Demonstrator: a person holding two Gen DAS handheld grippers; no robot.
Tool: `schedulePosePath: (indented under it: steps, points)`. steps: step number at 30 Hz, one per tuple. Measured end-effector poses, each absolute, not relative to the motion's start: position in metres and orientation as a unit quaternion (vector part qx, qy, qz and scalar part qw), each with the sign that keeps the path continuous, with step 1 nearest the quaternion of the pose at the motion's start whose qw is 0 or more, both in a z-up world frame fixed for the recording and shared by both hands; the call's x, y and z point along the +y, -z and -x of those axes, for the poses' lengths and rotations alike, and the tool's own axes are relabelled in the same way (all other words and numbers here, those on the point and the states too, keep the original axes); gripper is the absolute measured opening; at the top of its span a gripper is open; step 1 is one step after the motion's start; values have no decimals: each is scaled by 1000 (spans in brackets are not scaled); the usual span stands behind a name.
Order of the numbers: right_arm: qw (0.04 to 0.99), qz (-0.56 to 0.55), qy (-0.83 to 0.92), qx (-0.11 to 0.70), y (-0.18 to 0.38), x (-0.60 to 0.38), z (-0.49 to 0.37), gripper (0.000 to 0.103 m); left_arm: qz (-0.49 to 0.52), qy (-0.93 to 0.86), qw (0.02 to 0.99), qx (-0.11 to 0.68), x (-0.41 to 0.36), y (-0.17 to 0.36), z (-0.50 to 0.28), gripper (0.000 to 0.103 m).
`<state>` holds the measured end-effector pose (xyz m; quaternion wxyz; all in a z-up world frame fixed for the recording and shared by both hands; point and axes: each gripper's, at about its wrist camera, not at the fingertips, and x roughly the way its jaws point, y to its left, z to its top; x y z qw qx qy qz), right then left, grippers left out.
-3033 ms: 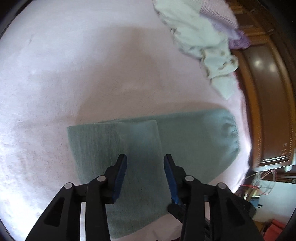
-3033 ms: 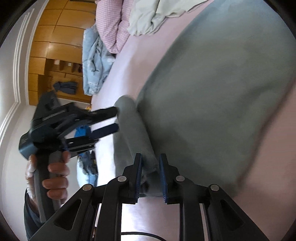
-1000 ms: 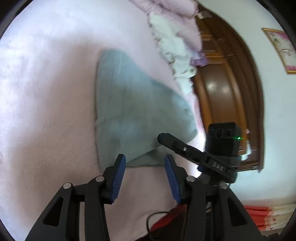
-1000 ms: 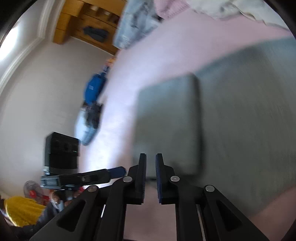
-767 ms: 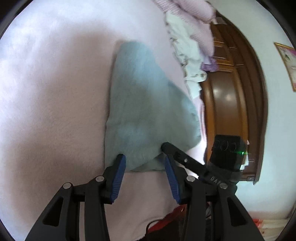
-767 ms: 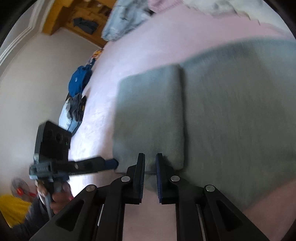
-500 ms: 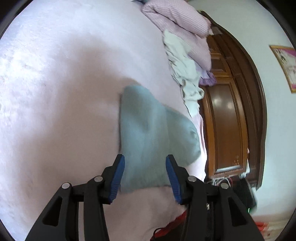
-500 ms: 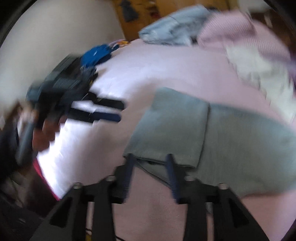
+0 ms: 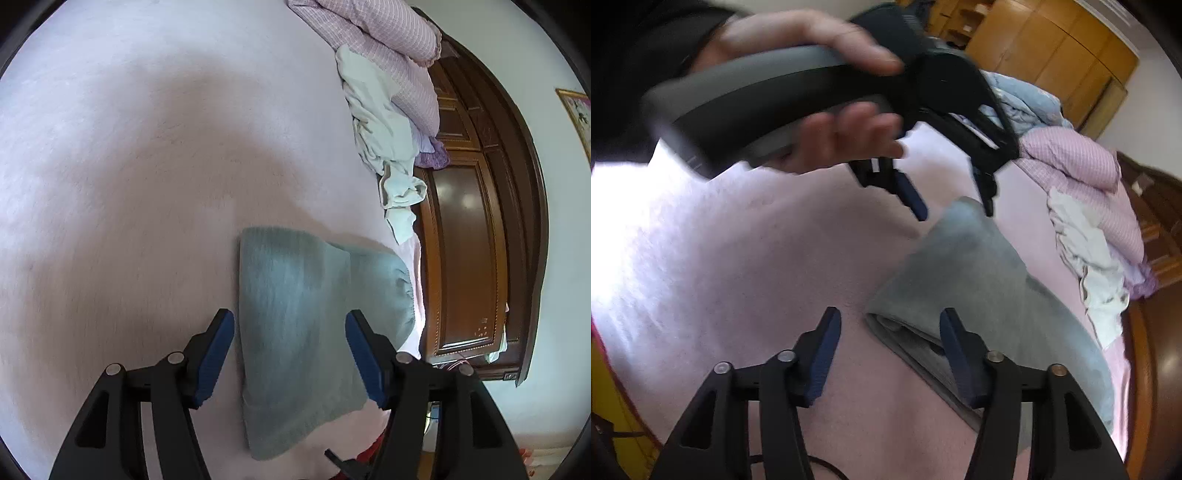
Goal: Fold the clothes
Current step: 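Grasp the folded end of the grey strip again with the left gripper and lift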
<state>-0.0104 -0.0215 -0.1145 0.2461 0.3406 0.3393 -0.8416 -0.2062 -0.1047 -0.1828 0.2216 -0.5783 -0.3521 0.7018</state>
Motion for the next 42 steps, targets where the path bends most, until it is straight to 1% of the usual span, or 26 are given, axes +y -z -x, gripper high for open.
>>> schedulePosePath:
  steps: [4, 5, 7, 10, 12, 14, 18, 19, 23, 24, 25, 29, 30, 31, 32, 34, 37, 42]
  points:
    - [231, -324, 837, 376, 128, -33, 10, 59, 584, -697, 228, -349, -106, 192, 213, 60]
    - [223, -319, 838, 382, 131, -34, 10, 60, 586, -694, 229, -350, -107, 194, 214, 60]
    - [199, -310, 841, 396, 137, -35, 13, 66, 588, -691, 228, -353, -107, 200, 216, 60]
    - [187, -320, 831, 416, 147, -34, 20, 66, 590, -682, 232, -365, -106, 209, 219, 61]
    - [197, -332, 826, 410, 152, -32, 26, 65, 588, -677, 234, -375, -106, 213, 221, 62]
    - [198, -324, 829, 411, 152, -32, 27, 65, 583, -673, 236, -390, -109, 215, 222, 63]
    - [189, -306, 823, 438, 160, -38, 28, 64, 575, -665, 239, -413, -114, 219, 224, 63]
    - [192, -315, 825, 429, 160, -37, 30, 58, 577, -664, 240, -411, -114, 219, 225, 63]
    - [197, -340, 827, 402, 158, -33, 34, 43, 584, -665, 243, -398, -107, 217, 230, 63]
    - [192, -343, 829, 398, 156, -31, 36, 33, 587, -664, 243, -395, -105, 217, 232, 63]
    - [190, -346, 830, 393, 155, -28, 39, 28, 587, -663, 244, -395, -104, 217, 233, 63]
    - [199, -357, 831, 377, 152, -23, 44, 24, 579, -661, 254, -405, -94, 216, 240, 61]
    - [200, -356, 832, 375, 151, -23, 44, 23, 579, -665, 251, -400, -92, 216, 240, 56]
    - [202, -355, 834, 372, 150, -22, 44, 22, 579, -670, 248, -391, -90, 215, 241, 40]
    - [204, -354, 835, 368, 149, -21, 43, 21, 583, -676, 243, -380, -89, 215, 240, 32]
    - [209, -354, 837, 362, 146, -22, 38, 20, 584, -683, 236, -369, -91, 214, 238, 23]
    - [213, -351, 841, 352, 141, -19, 36, 18, 580, -691, 229, -366, -94, 211, 234, 20]
    - [225, -341, 854, 323, 129, -18, 31, 17, 583, -713, 210, -329, -88, 192, 232, 19]
